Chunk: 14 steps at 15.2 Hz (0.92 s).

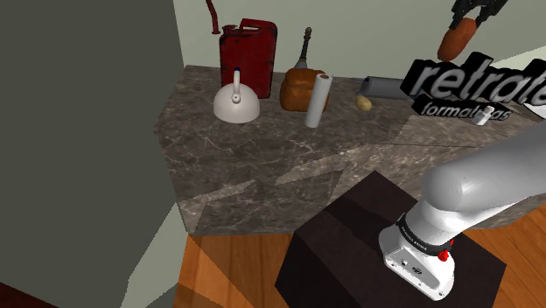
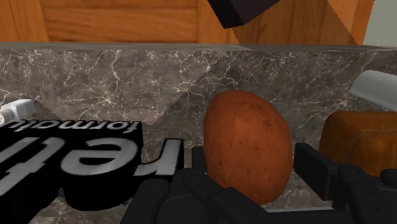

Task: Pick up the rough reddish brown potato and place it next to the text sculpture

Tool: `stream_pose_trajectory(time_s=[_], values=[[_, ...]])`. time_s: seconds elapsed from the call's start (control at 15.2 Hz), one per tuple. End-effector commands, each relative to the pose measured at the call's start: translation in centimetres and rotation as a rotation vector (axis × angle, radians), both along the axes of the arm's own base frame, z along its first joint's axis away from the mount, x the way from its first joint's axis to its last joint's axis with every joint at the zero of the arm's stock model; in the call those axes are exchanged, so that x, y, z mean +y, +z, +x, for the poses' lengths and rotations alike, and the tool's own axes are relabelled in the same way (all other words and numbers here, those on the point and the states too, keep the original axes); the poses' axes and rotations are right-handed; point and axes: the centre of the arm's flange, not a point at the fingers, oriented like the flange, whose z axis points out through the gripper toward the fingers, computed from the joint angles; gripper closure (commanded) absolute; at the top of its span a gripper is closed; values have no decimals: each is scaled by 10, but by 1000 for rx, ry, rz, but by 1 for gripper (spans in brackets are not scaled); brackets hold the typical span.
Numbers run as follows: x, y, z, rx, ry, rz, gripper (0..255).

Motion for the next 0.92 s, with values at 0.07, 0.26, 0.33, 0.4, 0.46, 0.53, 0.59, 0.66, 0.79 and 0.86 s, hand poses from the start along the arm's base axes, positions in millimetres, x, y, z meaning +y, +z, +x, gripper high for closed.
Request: stream_pose_trajectory(time_s=[0.07, 0.26, 0.33, 0.4, 0.46, 0.53, 0.59, 0.66, 0.79, 0.86], values=[[-33, -1, -25, 0, 2, 0, 255], [-65, -1, -48, 0, 2, 0, 255], [-76, -1, -56, 0, 2, 0, 255], [-86, -1, -63, 0, 2, 0, 255], [-97, -1, -71, 0, 2, 0, 255], [-108, -1, -79, 0, 2, 0, 255], [-119, -1, -87, 0, 2, 0, 255], [-129, -1, -94, 0, 2, 0, 255], [-151, -1, -110, 0, 2, 0, 255], [-161, -1, -118, 0, 2, 0, 255]])
